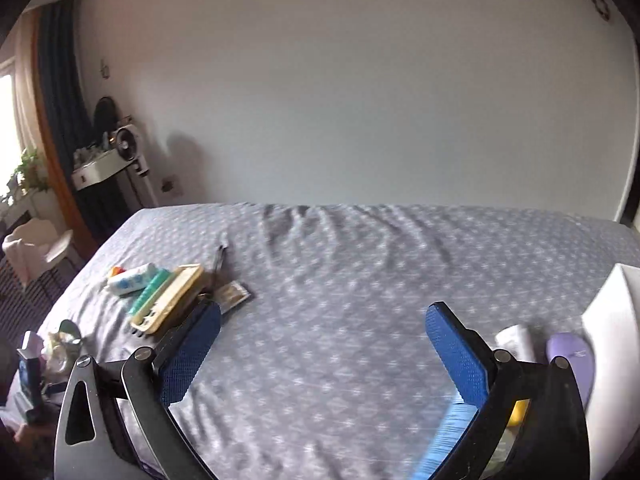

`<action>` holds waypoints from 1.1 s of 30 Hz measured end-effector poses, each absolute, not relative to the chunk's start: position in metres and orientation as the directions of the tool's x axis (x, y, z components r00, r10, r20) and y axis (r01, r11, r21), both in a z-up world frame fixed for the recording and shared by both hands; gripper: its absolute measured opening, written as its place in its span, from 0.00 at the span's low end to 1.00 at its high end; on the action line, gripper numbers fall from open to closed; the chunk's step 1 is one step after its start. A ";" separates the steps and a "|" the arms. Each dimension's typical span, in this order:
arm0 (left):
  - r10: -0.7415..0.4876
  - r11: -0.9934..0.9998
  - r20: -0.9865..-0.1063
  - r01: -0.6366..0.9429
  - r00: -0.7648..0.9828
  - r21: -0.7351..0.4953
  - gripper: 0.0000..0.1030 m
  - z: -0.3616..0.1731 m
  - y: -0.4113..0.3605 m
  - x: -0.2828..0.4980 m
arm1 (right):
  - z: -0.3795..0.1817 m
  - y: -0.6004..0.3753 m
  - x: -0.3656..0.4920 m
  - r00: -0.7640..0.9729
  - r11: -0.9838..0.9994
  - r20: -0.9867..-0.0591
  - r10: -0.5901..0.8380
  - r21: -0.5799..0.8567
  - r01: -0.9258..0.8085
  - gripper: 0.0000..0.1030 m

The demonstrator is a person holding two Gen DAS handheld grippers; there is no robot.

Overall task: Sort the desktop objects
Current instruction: 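Grasp the white phone case and brown wallet with the right tool, set by the white box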

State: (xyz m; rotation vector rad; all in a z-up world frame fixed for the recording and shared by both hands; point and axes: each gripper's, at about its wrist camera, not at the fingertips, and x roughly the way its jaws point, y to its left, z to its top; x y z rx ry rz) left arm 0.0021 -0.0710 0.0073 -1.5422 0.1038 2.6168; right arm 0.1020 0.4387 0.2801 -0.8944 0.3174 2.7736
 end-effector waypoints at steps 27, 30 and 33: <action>0.082 -0.988 -0.853 -0.152 -0.516 -0.003 1.00 0.006 -0.068 -0.007 | 0.086 0.277 -0.115 -0.576 -0.705 -0.676 -0.459 0.672 -0.228 0.98; 0.082 -0.988 -0.851 -0.152 -0.518 -0.002 1.00 0.006 -0.069 -0.006 | 0.088 0.271 -0.128 -0.559 -0.758 -0.724 -0.405 0.607 -0.237 0.68; 0.081 -0.988 -0.851 -0.152 -0.518 -0.002 1.00 0.006 -0.068 -0.007 | 0.089 0.269 -0.128 -0.538 -0.799 -0.748 -0.389 0.565 -0.208 0.32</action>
